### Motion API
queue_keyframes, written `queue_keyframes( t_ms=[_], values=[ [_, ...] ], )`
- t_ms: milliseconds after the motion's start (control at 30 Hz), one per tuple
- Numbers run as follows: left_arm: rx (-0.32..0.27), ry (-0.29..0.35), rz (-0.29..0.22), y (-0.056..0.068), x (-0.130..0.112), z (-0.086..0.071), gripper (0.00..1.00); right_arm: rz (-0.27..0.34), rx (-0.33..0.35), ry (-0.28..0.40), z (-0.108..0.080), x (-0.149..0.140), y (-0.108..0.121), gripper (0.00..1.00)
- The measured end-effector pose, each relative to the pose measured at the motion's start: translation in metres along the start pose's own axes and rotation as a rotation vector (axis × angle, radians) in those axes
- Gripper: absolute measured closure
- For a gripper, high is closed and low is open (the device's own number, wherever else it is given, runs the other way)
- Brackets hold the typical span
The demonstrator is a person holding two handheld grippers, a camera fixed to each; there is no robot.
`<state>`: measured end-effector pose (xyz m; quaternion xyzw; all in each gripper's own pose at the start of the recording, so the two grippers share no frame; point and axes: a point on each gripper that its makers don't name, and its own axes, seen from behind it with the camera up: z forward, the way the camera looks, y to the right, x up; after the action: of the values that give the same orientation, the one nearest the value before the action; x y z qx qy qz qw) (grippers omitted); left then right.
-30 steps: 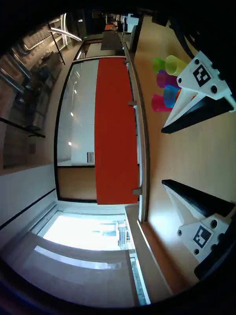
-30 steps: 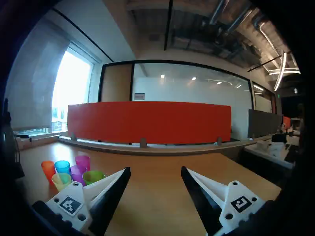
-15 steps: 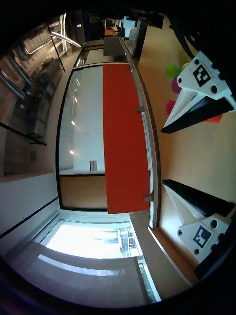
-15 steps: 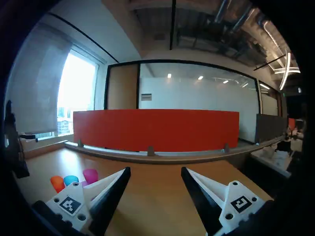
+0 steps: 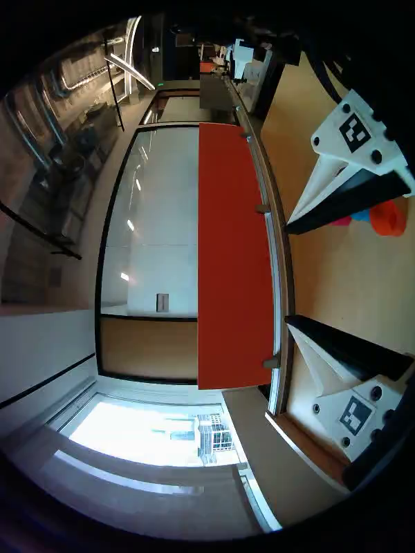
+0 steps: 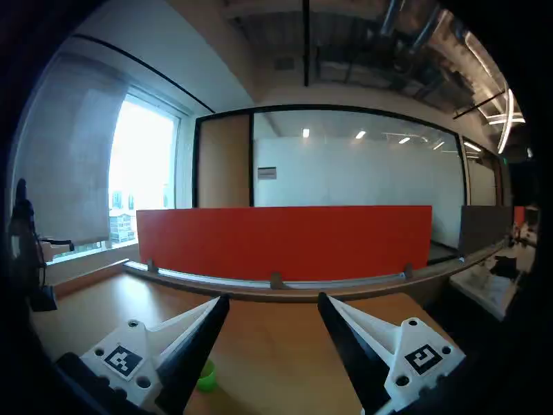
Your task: Pour water
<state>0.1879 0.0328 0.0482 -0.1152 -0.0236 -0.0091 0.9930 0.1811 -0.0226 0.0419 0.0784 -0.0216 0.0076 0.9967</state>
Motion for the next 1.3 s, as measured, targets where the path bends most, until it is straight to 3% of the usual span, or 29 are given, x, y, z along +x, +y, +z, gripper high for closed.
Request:
queue_keyframes(
  t_ms=[300,667,900,1300],
  values=[
    [-0.063,0.014,-0.072,0.009,0.028,0.006,0.14,0.014,0.003,-0.013,0.004,0.018,0.006,0.01],
    [-0.14,0.01,-0.052,0.023,0.034,0.006,0.14,0.002,0.052,-0.003,0.006,0.021,0.001,0.01],
    [-0.266,0.006,-0.075,0.044,0.037,0.002,0.14,-0.028,0.174,0.016,0.005,0.03,-0.021,0.01],
    [-0.38,-0.039,0.011,0.059,0.019,0.007,0.14,-0.086,0.395,-0.041,0.001,0.014,-0.068,0.01]
  ],
)
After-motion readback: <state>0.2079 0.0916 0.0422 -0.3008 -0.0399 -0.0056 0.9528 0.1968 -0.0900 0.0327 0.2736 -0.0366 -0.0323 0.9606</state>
